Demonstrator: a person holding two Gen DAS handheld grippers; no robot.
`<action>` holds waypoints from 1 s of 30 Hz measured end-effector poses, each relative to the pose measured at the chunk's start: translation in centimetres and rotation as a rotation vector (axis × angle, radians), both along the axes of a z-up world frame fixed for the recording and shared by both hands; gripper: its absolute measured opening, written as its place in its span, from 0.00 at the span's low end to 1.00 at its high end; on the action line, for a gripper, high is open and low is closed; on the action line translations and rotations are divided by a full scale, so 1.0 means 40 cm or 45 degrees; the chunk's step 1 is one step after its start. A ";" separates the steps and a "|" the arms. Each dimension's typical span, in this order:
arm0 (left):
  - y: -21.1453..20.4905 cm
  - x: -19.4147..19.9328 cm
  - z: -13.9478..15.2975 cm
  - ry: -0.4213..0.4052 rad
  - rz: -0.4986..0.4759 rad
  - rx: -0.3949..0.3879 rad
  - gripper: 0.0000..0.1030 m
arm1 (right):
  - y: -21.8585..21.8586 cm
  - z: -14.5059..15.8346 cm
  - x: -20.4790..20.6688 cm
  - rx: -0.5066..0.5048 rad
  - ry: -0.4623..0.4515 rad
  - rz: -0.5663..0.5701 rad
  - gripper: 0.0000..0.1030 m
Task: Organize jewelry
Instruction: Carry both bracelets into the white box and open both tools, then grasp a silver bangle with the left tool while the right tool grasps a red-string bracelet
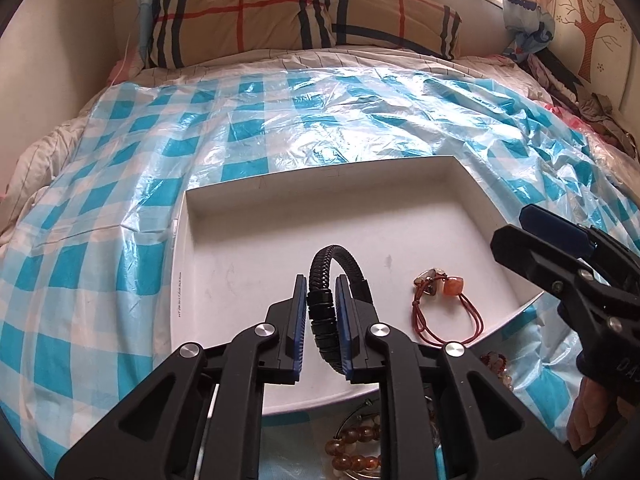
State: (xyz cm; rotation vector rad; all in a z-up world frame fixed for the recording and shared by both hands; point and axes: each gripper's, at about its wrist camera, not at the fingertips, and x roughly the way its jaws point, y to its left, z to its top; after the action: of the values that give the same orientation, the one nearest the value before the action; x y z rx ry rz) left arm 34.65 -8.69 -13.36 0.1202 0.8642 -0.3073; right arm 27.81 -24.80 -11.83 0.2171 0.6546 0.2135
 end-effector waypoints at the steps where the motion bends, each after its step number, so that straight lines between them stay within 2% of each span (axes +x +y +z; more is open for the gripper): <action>1: 0.008 -0.009 0.004 -0.008 0.008 0.001 0.14 | -0.005 0.000 -0.011 0.000 0.004 -0.003 0.55; 8: 0.078 -0.111 0.027 0.000 0.008 -0.003 0.15 | -0.028 -0.019 -0.108 -0.009 0.087 -0.005 0.55; 13: 0.111 -0.172 -0.010 0.084 -0.040 -0.001 0.15 | -0.026 -0.075 -0.160 -0.028 0.195 0.012 0.55; 19: 0.098 -0.178 -0.054 0.143 -0.095 0.013 0.17 | -0.029 -0.128 -0.151 -0.030 0.280 0.015 0.52; 22: 0.072 -0.169 -0.059 0.140 -0.133 0.022 0.26 | -0.026 -0.137 -0.134 -0.022 0.295 0.020 0.52; 26: 0.033 -0.157 -0.059 0.121 -0.196 0.050 0.45 | -0.013 -0.157 -0.107 -0.030 0.325 0.046 0.52; 28: 0.017 -0.143 -0.074 0.137 -0.215 0.065 0.47 | -0.003 -0.167 -0.094 -0.035 0.342 0.064 0.51; 30: 0.006 -0.126 -0.098 0.174 -0.225 0.057 0.48 | 0.003 -0.176 -0.086 -0.026 0.354 0.086 0.42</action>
State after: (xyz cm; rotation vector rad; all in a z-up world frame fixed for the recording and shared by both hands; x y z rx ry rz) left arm 29.62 -8.43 -17.29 0.2194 0.9985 -0.4656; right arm 24.39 -24.66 -18.89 0.2066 0.9407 0.2437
